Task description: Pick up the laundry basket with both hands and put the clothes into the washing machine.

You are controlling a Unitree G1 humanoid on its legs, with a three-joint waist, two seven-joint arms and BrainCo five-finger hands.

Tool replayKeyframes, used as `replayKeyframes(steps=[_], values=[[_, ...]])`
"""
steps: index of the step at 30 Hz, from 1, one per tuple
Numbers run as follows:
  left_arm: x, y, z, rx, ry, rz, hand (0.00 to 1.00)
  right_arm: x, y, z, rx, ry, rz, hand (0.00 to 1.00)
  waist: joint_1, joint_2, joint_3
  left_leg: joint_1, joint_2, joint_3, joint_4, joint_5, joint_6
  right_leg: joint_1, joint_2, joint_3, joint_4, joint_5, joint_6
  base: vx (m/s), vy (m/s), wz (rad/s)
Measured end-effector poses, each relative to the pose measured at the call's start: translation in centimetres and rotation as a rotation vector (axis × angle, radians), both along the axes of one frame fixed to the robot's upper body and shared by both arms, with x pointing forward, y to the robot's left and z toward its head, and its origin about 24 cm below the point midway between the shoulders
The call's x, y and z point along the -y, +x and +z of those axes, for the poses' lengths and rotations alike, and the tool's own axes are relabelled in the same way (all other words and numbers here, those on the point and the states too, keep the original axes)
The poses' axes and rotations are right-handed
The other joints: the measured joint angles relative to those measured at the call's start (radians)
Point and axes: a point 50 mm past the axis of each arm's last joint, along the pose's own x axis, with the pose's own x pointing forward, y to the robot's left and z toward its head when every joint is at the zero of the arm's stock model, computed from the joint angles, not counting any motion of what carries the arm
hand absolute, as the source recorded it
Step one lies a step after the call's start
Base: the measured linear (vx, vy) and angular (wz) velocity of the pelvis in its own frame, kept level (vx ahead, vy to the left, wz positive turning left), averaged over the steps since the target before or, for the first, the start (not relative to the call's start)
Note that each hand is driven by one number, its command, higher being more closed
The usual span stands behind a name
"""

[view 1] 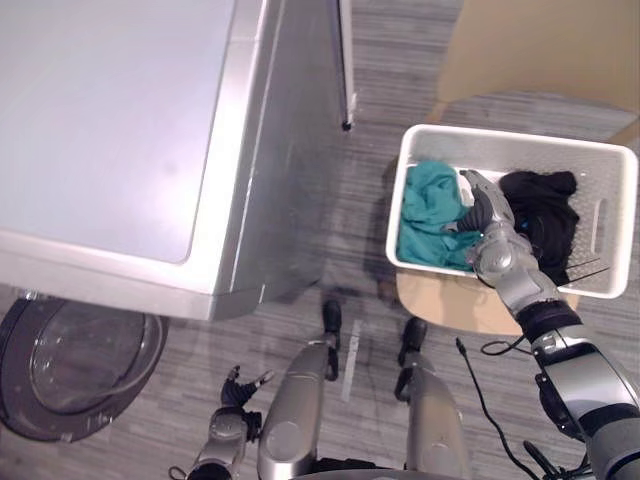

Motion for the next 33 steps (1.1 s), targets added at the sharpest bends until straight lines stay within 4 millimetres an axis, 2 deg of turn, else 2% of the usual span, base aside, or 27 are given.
replayKeyframes(steps=[4, 8, 12, 14, 18, 20, 22, 23, 24, 27, 29, 33], values=[[0.8, 1.8, 0.8, 0.048, -0.023, -0.005, 0.00, -0.7, 0.6, 0.5, -0.022, -0.038, 0.023, 1.00, 0.021, -0.002, 0.016, -0.014, -0.008, -0.019, -0.048, 0.041, -0.004, -0.022, -0.004, -0.018, -0.004, 0.004, 0.000, -0.05, -0.011, 0.22], [1.2, 2.9, 1.4, 0.082, -0.032, -0.005, 0.00, -1.4, 1.1, 1.5, 0.003, -0.018, 0.039, 1.00, 0.023, -0.004, 0.017, -0.007, -0.008, -0.026, -0.084, 0.064, -0.011, -0.028, -0.002, -0.022, -0.004, 0.004, -0.001, -0.01, -0.016, 0.06], [1.5, 3.5, 1.7, 0.108, -0.058, 0.010, 0.00, -2.3, 1.1, 2.6, 0.068, 0.127, 0.061, 1.00, 0.016, -0.011, 0.021, 0.021, -0.005, -0.016, -0.119, 0.080, -0.017, -0.023, 0.001, -0.012, -0.006, 0.008, -0.006, 0.00, -0.023, -0.09], [1.5, 3.8, 1.9, 0.116, -0.063, 0.013, 0.00, -2.6, 0.8, 3.6, 0.128, 0.212, 0.077, 1.00, 0.015, -0.023, 0.028, 0.060, 0.001, -0.005, -0.148, 0.090, -0.020, 0.003, 0.008, 0.000, -0.023, 0.019, -0.019, 0.01, -0.016, -0.13], [1.6, 3.9, 2.0, 0.120, -0.066, 0.006, 0.00, -2.6, -0.7, 6.4, 0.315, 0.379, 0.106, 1.00, -0.012, -0.049, 0.037, 0.126, 0.004, 0.002, -0.177, 0.091, -0.022, 0.061, 0.012, 0.012, -0.052, 0.022, -0.019, 0.01, -0.001, -0.07], [1.6, 4.0, 2.0, 0.125, -0.076, 0.015, 0.00, -2.7, -1.8, 7.2, 0.394, 0.453, 0.125, 1.00, -0.012, -0.063, 0.038, 0.148, 0.006, 0.017, -0.187, 0.091, -0.022, 0.073, 0.019, 0.032, -0.058, 0.023, -0.017, 0.01, -0.013, -0.22], [1.5, 3.8, 2.0, 0.118, -0.077, 0.019, 0.00, -3.0, -3.2, 6.7, 0.440, 0.541, 0.141, 1.00, -0.019, -0.072, 0.039, 0.191, 0.007, 0.023, -0.206, 0.091, -0.022, 0.105, 0.023, 0.039, -0.063, 0.024, -0.016, 0.04, -0.018, -0.14], [1.3, 3.5, 1.9, 0.114, -0.075, 0.021, 0.00, -3.4, -4.0, 6.1, 0.445, 0.599, 0.155, 1.00, -0.032, -0.077, 0.037, 0.218, 0.007, 0.024, -0.214, 0.091, -0.022, 0.130, 0.024, 0.039, -0.070, 0.024, -0.016, 0.05, 0.005, -0.04], [1.0, 2.9, 1.6, 0.097, -0.075, 0.022, 0.00, -4.3, -4.9, 5.1, 0.439, 0.681, 0.179, 1.00, -0.045, -0.092, 0.022, 0.238, 0.007, 0.026, -0.220, 0.091, -0.022, 0.148, 0.025, 0.043, -0.078, 0.023, -0.016, 0.06, 0.007, -0.09], [0.7, 1.9, 1.0, 0.061, -0.079, 0.020, 0.00, -5.7, -6.4, 3.2, 0.408, 0.841, 0.228, 1.00, -0.063, -0.118, -0.025, 0.261, 0.007, 0.031, -0.244, 0.090, -0.022, 0.157, 0.029, 0.053, -0.084, 0.023, -0.015, 0.06, 0.006, -0.12], [0.6, 1.2, 0.6, 0.030, -0.093, 0.016, 0.00, -6.9, -8.0, 1.7, 0.369, 0.984, 0.266, 1.00, -0.064, -0.130, -0.039, 0.315, 0.007, 0.044, -0.252, 0.086, -0.022, 0.206, 0.030, 0.063, -0.094, 0.020, -0.012, 0.05, 0.014, -0.12], [-0.5, -1.6, -0.6, -0.043, -0.098, 0.065, 0.00, -9.5, -10.2, -0.3, 0.267, 1.175, 0.397, 1.00, -0.064, -0.142, -0.128, 0.365, 0.006, 0.069, -0.245, 0.066, -0.022, 0.237, 0.025, 0.091, -0.076, 0.001, 0.003, 0.02, 0.022, -0.15]])
